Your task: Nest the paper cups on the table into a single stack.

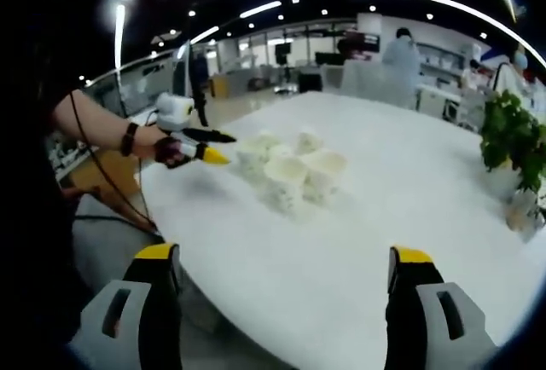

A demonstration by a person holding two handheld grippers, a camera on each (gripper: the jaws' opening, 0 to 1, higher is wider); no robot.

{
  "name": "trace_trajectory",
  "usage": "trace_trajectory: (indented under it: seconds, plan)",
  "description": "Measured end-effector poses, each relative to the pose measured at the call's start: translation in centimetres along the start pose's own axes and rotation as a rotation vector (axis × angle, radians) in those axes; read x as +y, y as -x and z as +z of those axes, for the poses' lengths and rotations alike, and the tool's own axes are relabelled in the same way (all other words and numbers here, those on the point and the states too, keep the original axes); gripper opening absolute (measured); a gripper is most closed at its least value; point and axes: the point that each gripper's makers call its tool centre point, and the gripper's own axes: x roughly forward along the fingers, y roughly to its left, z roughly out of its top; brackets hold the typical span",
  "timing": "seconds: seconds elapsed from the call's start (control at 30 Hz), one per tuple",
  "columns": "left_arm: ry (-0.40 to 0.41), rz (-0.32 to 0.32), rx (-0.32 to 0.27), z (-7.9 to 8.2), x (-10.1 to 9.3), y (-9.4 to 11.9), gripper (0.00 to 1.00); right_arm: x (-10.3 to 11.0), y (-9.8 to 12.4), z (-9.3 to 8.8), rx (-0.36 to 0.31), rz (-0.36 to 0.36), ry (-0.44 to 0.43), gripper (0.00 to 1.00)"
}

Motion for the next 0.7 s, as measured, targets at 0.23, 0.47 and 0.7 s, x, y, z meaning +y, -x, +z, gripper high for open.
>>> trace_trajectory:
  seconds: [0.23, 0.47, 0.7]
  plan:
    - [-0.004, -0.016, 0.009, -0.3, 0.3, -1.3, 0.74, 0.8, -0.1, -0.2, 0.014, 0.011, 0.002, 1.0]
    - [-0.008, -0.02, 0.009, -0.1, 0.5, -2.1, 0.73, 1.2, -0.3, -0.1, 0.011, 0.013, -0.009, 1.0]
    - [-0.004, -0.031, 0.015, -0.2, 0.8, -3.0, 0.7, 1.5, -0.5, -0.1, 0.013, 0.014, -0.011, 1.0]
